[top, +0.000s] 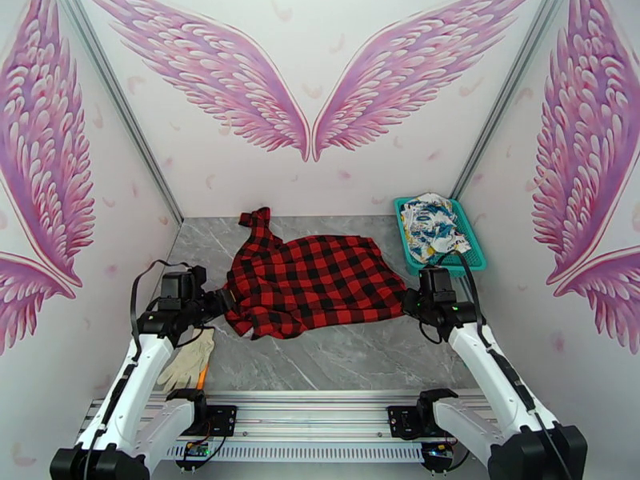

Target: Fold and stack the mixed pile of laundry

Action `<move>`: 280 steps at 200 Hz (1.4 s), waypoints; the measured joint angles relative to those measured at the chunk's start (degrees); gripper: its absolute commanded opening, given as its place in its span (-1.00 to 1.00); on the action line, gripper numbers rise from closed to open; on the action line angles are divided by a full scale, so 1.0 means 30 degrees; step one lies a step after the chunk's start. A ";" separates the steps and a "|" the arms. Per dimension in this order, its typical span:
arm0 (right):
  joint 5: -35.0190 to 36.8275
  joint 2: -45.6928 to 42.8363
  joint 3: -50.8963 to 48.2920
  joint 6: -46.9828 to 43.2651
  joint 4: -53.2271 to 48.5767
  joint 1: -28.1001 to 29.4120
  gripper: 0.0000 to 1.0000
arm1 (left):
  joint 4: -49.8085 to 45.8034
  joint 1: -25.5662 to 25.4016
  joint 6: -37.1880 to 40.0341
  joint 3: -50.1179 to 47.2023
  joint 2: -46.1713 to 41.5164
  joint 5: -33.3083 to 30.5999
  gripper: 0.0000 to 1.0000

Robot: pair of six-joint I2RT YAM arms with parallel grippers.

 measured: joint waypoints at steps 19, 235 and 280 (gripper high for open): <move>0.0277 -0.0350 0.0612 -0.0386 -0.0801 0.0000 -0.09 | -0.0714 -0.0168 0.0255 0.0452 0.0022 -0.0947 0.14; -0.2339 3.0716 2.8822 -0.1282 0.0284 0.2433 -0.07 | 0.5253 -0.1056 0.1100 2.1923 2.8465 -0.0554 -0.09; -0.3446 3.3405 3.3215 0.0131 -0.0080 0.1523 -0.03 | 0.5071 -0.0546 -0.0474 2.7139 3.1860 0.1319 -0.10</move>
